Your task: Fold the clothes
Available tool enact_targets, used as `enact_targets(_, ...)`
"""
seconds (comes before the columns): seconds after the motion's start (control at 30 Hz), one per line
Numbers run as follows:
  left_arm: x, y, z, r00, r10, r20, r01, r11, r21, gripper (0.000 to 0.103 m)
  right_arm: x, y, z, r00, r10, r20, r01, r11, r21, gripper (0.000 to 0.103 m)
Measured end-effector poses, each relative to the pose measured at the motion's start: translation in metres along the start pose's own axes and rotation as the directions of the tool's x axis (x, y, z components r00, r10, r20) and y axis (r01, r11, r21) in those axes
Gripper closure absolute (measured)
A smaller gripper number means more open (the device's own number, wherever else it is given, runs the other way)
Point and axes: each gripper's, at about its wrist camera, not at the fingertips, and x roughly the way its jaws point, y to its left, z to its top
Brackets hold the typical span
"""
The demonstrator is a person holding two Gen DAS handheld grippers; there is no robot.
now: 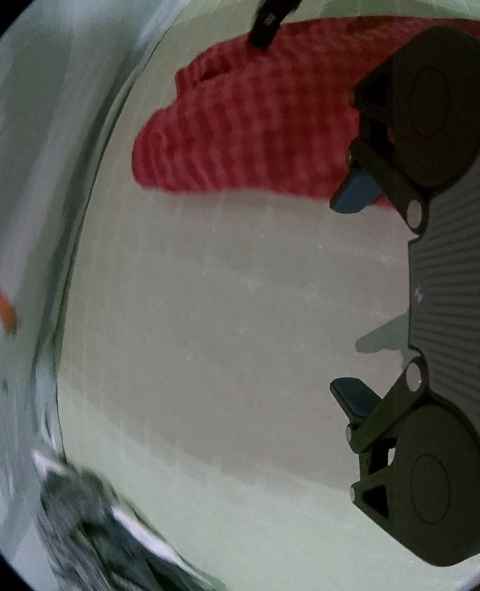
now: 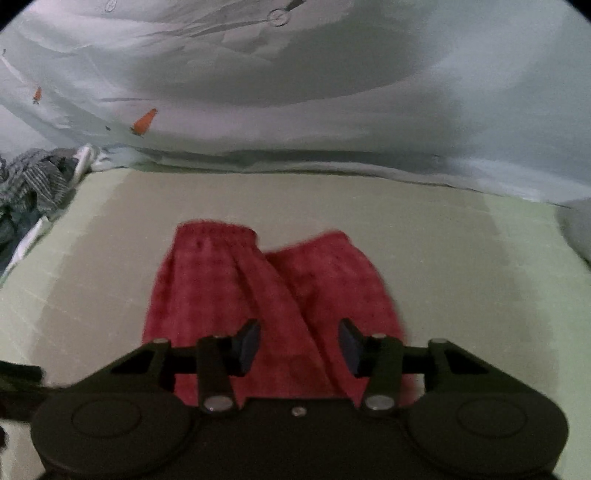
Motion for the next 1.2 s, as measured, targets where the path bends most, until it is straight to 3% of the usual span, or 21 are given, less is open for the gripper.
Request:
enact_targets(0.27,0.036,-0.032,0.034,1.000,0.020,0.006,-0.021,0.993,0.113,0.008,0.053,0.007,0.010,0.997,0.062,-0.048,-0.062,0.998,0.001,0.058)
enact_targets(0.33,0.040,-0.034,0.040,1.000,0.023,0.014,-0.025,0.992,0.120,0.008,0.057,0.006,0.008,0.997,0.065,-0.047,-0.065,0.998,0.009,0.072)
enact_targets(0.37,0.042,-0.035,0.042,1.000,0.021,0.016,-0.023,0.992,0.120,0.008,0.058,0.005,0.007,0.997,0.070,-0.044,-0.070,0.997,0.015,0.091)
enact_targets(0.4,0.043,-0.036,0.045,1.000,0.021,0.019,-0.023,0.993,0.118,0.008,0.057,0.004,0.006,0.996,0.074,-0.042,-0.073,0.997,0.020,0.102)
enact_targets(0.9,0.023,-0.052,0.057,0.997,-0.010,0.073,0.002,0.994,0.106,0.008,0.002,-0.008,0.026,0.993,0.061,0.098,-0.065,0.997,0.038,0.102)
enact_targets(1.2,0.026,-0.068,0.054,0.997,-0.020,0.075,0.009,0.990,0.138,0.008,-0.003,-0.030,0.030,0.996,-0.010,0.092,0.002,0.997,0.081,0.102)
